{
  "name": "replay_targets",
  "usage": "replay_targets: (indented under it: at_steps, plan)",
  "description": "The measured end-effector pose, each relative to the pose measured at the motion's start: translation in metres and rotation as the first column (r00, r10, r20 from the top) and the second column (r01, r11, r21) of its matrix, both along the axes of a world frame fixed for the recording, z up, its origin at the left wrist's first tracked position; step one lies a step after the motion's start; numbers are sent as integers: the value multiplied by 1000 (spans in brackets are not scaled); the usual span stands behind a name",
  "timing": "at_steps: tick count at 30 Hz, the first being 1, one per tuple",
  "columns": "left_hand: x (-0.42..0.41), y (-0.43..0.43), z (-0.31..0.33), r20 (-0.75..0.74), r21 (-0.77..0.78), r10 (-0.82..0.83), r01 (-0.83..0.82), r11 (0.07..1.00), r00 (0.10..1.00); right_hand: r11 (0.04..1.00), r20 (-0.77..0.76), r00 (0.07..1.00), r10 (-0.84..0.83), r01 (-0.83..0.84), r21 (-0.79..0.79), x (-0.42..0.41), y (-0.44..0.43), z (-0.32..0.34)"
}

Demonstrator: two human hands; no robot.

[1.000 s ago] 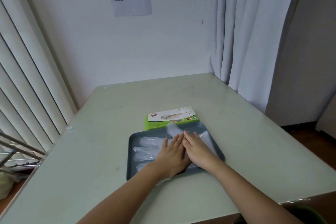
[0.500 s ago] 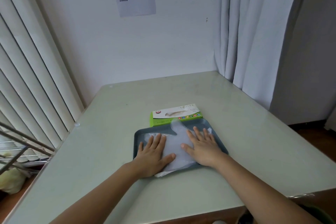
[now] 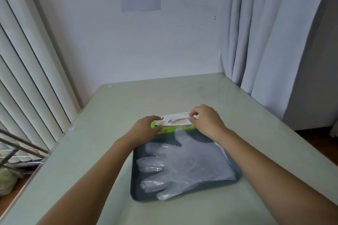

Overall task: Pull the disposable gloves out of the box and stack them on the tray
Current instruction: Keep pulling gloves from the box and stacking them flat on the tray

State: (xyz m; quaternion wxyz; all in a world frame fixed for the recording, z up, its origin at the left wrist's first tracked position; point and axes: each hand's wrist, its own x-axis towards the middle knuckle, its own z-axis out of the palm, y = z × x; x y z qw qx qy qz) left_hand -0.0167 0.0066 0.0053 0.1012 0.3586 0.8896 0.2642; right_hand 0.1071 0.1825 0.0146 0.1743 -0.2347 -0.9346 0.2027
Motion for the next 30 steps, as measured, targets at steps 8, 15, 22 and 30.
replay_targets:
  at_steps: [8,15,22,30]
  plan:
    - [-23,26,-23,185,0,-37,37,999,982,999,281,959,-29,40,-33,-54,4,-11]
    - [-40,26,-35,272,60,-42,27,998,961,994,374,927,-17,-27,110,-73,-3,-11]
    - [-44,28,-39,286,65,-60,43,997,956,976,329,944,-21,-52,213,-76,0,-24]
    - [-46,27,-42,270,31,-59,52,998,961,980,103,994,-21,0,200,-71,3,-48]
